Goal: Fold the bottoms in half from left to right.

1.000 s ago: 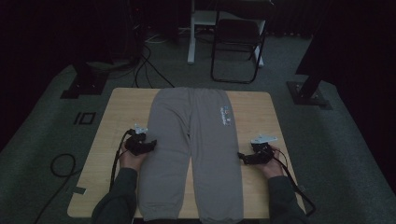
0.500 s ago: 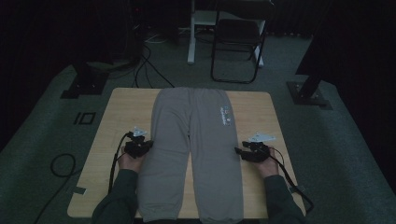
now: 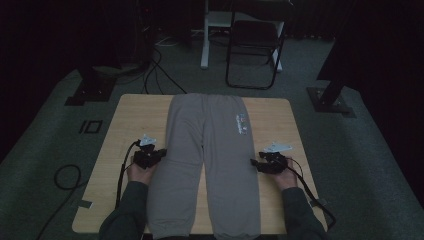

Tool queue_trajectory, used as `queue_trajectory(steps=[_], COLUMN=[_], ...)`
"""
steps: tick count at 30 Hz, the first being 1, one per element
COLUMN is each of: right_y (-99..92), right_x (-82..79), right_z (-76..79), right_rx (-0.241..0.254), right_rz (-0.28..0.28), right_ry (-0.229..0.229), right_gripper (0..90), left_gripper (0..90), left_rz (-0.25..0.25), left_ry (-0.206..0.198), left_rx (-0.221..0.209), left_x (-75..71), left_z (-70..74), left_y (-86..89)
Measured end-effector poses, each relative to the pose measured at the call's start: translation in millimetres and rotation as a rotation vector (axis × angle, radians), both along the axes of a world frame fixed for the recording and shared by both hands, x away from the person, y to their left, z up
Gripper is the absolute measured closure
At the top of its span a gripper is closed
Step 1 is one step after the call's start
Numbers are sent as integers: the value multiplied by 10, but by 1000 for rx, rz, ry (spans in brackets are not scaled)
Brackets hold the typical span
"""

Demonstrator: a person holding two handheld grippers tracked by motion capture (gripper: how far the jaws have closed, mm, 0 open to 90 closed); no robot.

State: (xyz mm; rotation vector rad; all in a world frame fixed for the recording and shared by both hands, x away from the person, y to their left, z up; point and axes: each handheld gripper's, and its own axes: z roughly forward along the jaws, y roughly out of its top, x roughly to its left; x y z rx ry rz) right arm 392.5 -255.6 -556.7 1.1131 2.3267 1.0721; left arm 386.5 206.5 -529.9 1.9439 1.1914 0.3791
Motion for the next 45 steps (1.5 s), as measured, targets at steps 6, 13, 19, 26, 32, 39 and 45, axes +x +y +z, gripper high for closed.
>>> queue_trajectory(steps=[6, 13, 19, 26, 32, 39, 45], right_y=[-26, -161, -270, -347, -347, -349, -349], right_x=[14, 6, -3, 19, 19, 21, 21], right_z=[1, 19, 17, -3, -3, -3, -3], right_rx=[39, 28, -58, -14, -12, -10, -10], right_rz=[18, -31, -96, -115, -116, -115, -114], right_ry=[28, -5, -29, -3, -1, 0, 0], right_gripper=[410, 422, 411, 404, 402, 400, 400], left_gripper=[885, 885, 885, 885, 885, 885, 881], left_rz=[-77, -170, -236, -325, -401, -495, -529], left_ry=[-45, -80, -114, -126, -119, -139, -74], left_rx=[-12, 8, 17, 9, -18, -41, 6], left_x=[26, 114, 153, 240, 316, 300, 335], left_z=[179, 419, 564, 707, 807, 936, 683], left_y=[-243, -610, -942, -1408, -1828, -2336, -2632])
